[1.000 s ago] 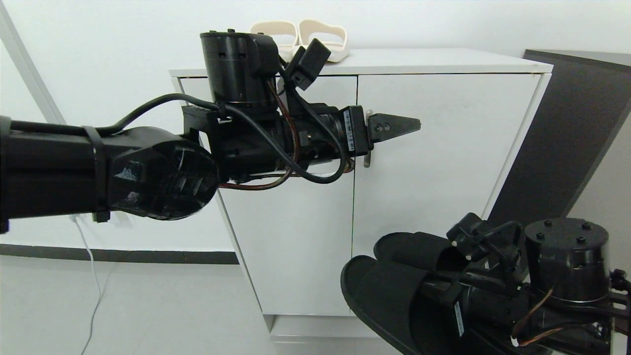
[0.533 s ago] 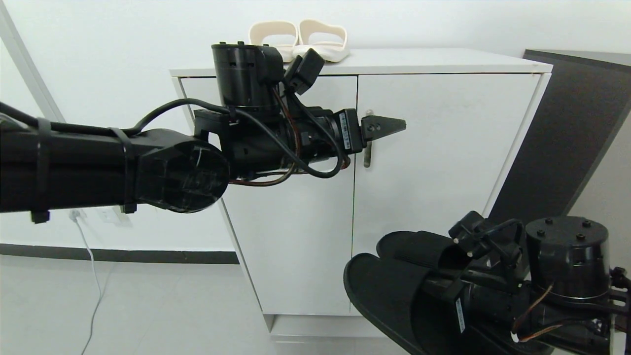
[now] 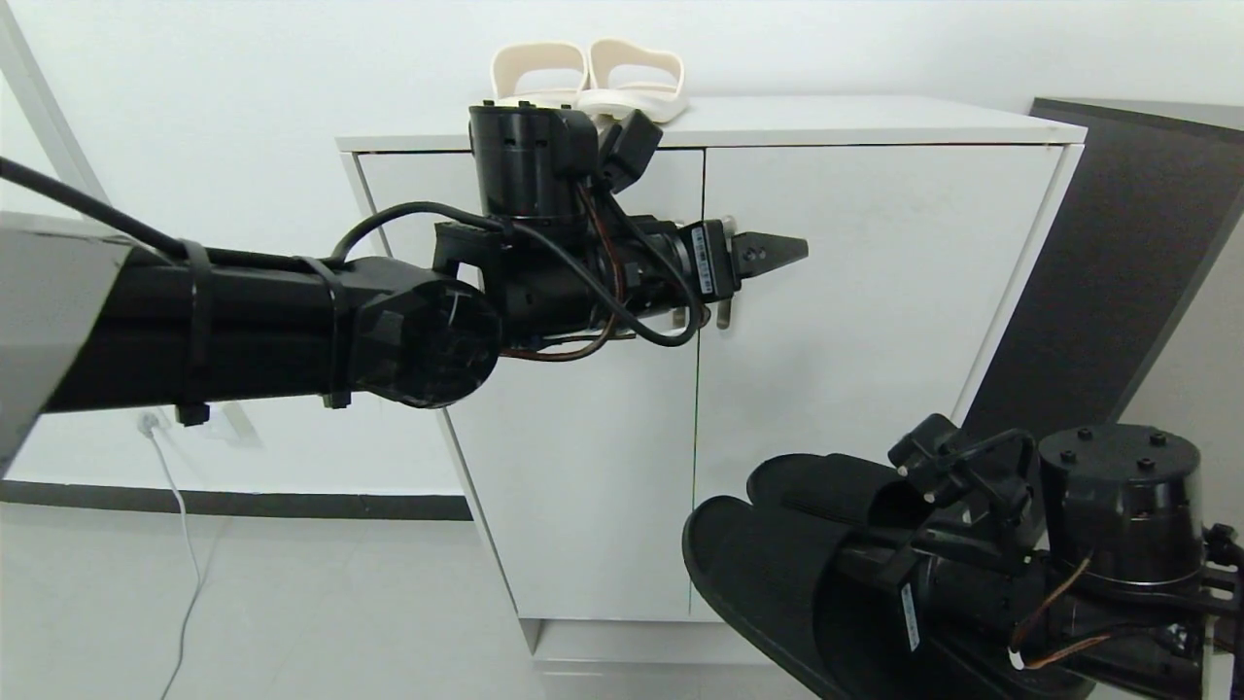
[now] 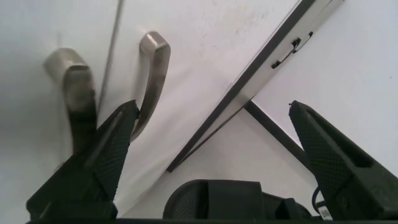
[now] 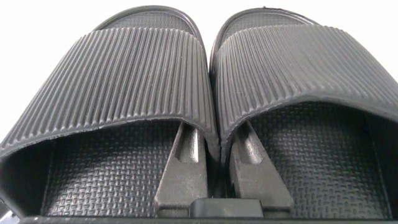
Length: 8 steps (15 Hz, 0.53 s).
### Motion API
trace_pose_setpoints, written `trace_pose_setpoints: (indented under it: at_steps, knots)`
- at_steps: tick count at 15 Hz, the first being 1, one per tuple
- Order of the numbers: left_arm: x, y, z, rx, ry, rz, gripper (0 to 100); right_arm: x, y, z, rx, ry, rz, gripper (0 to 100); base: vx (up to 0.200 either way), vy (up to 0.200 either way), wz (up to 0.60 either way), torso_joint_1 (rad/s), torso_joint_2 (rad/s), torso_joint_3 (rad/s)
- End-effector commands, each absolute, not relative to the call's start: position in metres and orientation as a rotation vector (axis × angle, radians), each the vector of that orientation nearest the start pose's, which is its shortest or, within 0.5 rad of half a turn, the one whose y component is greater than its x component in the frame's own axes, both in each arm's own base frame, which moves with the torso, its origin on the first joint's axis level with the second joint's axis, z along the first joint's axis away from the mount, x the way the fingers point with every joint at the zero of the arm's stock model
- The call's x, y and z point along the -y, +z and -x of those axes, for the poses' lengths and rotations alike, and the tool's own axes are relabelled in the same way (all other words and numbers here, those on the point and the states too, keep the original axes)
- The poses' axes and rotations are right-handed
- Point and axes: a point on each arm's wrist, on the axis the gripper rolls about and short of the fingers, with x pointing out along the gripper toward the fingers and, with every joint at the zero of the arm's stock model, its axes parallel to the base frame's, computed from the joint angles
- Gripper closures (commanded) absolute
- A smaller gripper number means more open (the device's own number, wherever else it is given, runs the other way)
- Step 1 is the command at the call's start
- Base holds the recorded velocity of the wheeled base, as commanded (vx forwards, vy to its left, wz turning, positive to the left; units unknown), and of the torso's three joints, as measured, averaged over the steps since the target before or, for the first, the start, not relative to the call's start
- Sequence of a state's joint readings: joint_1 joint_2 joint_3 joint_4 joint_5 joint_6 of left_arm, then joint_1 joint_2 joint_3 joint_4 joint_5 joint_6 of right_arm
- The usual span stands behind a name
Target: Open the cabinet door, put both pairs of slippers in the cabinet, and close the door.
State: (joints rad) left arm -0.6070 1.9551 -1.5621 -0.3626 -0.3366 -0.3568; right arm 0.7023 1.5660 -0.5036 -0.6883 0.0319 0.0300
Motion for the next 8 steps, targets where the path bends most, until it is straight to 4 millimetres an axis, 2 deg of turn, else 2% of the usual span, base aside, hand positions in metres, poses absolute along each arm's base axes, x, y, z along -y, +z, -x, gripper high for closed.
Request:
trace_pose_setpoints:
  at_steps: [1, 6, 7, 8]
  knots:
    - [0.2411, 0.2727, -0.3349, -0.212, -0.922, 0.324, 0, -0.1590, 0.1462, -0.1866, -0.373, 0.720, 0.099, 100, 0.000, 0.000, 0.00, 0.000, 0.00, 0.000]
    - [0.2425, 0.2748, -0.3359, -0.205, -0.925, 0.327, 0, -0.1589, 0.1460, -0.1866, -0.375, 0.720, 0.099, 100, 0.000, 0.000, 0.00, 0.000, 0.00, 0.000]
    - [0.2423, 0.2745, -0.3356, -0.206, -0.924, 0.327, 100, -0.1586, 0.1460, -0.1862, -0.375, 0.720, 0.099, 100, 0.000, 0.000, 0.00, 0.000, 0.00, 0.000]
    - [0.2418, 0.2753, -0.3349, -0.205, -0.925, 0.327, 100, -0.1588, 0.1464, -0.1864, -0.373, 0.720, 0.099, 100, 0.000, 0.000, 0.00, 0.000, 0.00, 0.000]
